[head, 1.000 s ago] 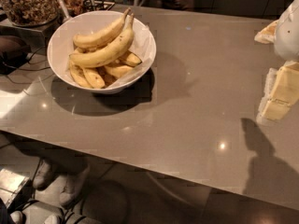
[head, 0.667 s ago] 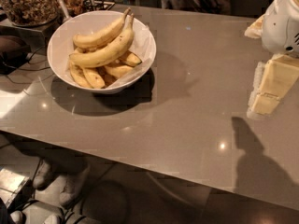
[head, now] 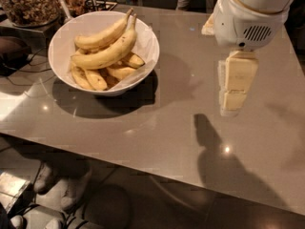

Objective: Pick banana from white bowl

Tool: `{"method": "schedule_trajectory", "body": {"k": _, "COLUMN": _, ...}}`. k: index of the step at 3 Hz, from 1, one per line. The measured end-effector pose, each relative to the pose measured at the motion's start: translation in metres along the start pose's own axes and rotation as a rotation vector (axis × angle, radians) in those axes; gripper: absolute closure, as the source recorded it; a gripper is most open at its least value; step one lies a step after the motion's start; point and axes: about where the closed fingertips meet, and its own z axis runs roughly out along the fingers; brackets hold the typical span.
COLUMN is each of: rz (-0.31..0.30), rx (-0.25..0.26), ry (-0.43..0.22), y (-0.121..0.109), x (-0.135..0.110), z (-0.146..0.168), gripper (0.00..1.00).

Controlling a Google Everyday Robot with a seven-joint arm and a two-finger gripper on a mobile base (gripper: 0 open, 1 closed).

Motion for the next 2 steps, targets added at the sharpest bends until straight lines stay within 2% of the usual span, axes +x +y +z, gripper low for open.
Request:
{"method": "schedule_trajectory", "body": {"k": 1, "rz": -0.003, "rx": 0.017, "ry": -0.008, "y": -0.003, "x": -0.003, "z": -0.002, "gripper": 0.0}}
{"method": "schedule_trajectory", "body": {"k": 2, "rz": -0.054, "rx": 0.032, "ry": -0.034, "y": -0.014, "x": -0.034, "z": 0.01, "gripper": 0.0}}
